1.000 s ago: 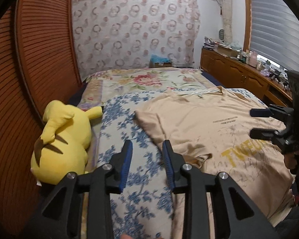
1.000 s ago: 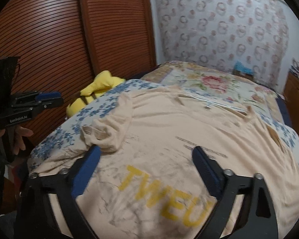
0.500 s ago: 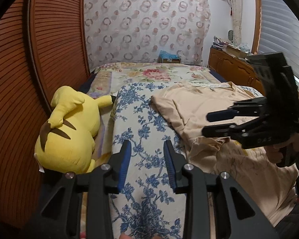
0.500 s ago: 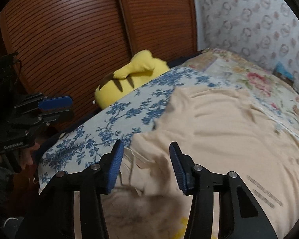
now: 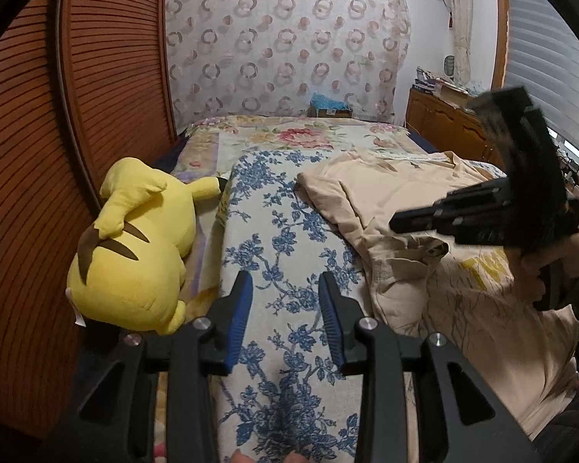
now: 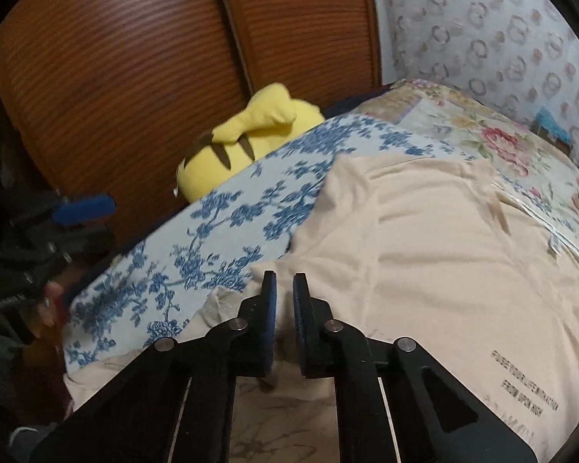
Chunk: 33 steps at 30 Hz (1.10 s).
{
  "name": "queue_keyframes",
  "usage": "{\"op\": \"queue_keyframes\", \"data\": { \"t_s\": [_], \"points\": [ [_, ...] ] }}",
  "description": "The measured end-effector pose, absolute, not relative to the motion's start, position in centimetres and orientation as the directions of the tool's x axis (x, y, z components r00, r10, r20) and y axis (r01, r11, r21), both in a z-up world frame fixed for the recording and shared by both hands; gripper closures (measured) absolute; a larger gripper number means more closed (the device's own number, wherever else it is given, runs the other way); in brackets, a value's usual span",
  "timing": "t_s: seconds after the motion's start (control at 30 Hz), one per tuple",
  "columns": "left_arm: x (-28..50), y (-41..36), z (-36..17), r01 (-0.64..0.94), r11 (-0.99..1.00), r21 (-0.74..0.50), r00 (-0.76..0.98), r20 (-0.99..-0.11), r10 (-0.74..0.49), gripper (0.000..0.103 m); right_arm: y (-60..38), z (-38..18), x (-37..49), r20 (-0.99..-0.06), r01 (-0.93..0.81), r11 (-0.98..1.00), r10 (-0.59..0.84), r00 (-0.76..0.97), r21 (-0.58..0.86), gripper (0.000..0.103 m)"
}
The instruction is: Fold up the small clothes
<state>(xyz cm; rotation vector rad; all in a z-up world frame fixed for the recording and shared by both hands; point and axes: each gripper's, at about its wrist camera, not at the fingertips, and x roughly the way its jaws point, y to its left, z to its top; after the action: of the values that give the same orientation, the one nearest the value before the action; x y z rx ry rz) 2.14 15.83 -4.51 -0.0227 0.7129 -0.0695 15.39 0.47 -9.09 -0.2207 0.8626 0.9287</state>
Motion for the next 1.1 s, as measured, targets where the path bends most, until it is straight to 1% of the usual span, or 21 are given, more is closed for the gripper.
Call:
{"op": "queue_keyframes", "data": {
  "t_s": [0.13, 0.27, 0.3, 0.33, 0.37, 0.47, 0.63, 0.7, 0.77, 0.83, 0.97, 1.1],
  "points": [
    [2.5, 15.1, -5.0, 0.068, 0.996, -0.058, 0.745, -0.661, -0.089, 0.069, -0.9, -8.0, 15.6, -0.711, -0.761, 0.623, 0.617, 0.337, 0.180, 0.100],
    [3.1, 14.6, -5.7, 0.080, 0.996, -0.050, 0.726, -0.681, -0.093, 0.069, -0.6, -7.4, 15.4, -0.698, -0.778, 0.599, 0.640, 0.323, 0.189, 0.099],
    [3.3, 14.5, -6.0, 0.080, 0.996, -0.044, 0.717, -0.692, -0.088, 0.069, -0.3, -7.5, 15.4, -0.699, -0.782, 0.594, 0.641, 0.317, 0.189, 0.096],
    [3.5, 14.5, -6.2, 0.079, 0.996, -0.041, 0.710, -0.699, -0.085, 0.069, 0.2, -7.7, 15.3, -0.704, -0.786, 0.592, 0.634, 0.319, 0.178, 0.087],
    [3.6, 14.5, -6.6, 0.077, 0.996, -0.036, 0.703, -0.707, -0.080, 0.069, 0.8, -8.0, 15.2, -0.713, -0.791, 0.588, 0.626, 0.316, 0.166, 0.083],
    [3.8, 14.5, -7.4, 0.077, 0.997, -0.028, 0.682, -0.728, -0.073, 0.069, 2.5, -9.1, 14.8, -0.744, -0.814, 0.561, 0.607, 0.280, 0.152, 0.083],
    [3.6, 14.6, -7.9, 0.074, 0.997, -0.030, 0.676, -0.733, -0.072, 0.068, 4.3, -10.9, 14.7, -0.786, -0.832, 0.542, 0.563, 0.254, 0.120, 0.083],
    [3.6, 14.7, -7.9, 0.075, 0.997, -0.035, 0.677, -0.732, -0.077, 0.068, 4.6, -11.5, 14.8, -0.802, -0.833, 0.544, 0.540, 0.255, 0.101, 0.084],
    [3.6, 14.8, -8.0, 0.077, 0.996, -0.038, 0.677, -0.732, -0.080, 0.068, 4.4, -11.5, 14.9, -0.799, -0.836, 0.539, 0.545, 0.254, 0.102, 0.096],
    [3.6, 14.8, -8.0, 0.078, 0.996, -0.040, 0.676, -0.732, -0.082, 0.068, 3.7, -11.1, 15.0, -0.783, -0.830, 0.543, 0.567, 0.255, 0.122, 0.100],
    [3.8, 14.7, -8.2, 0.081, 0.996, -0.041, 0.672, -0.735, -0.085, 0.068, 1.5, -9.5, 15.3, -0.735, -0.798, 0.582, 0.608, 0.300, 0.156, 0.101],
    [3.8, 14.5, -8.2, 0.085, 0.995, -0.045, 0.671, -0.736, -0.091, 0.068, -1.1, -8.0, 15.6, -0.708, -0.753, 0.642, 0.600, 0.373, 0.147, 0.101]
  ]
}}
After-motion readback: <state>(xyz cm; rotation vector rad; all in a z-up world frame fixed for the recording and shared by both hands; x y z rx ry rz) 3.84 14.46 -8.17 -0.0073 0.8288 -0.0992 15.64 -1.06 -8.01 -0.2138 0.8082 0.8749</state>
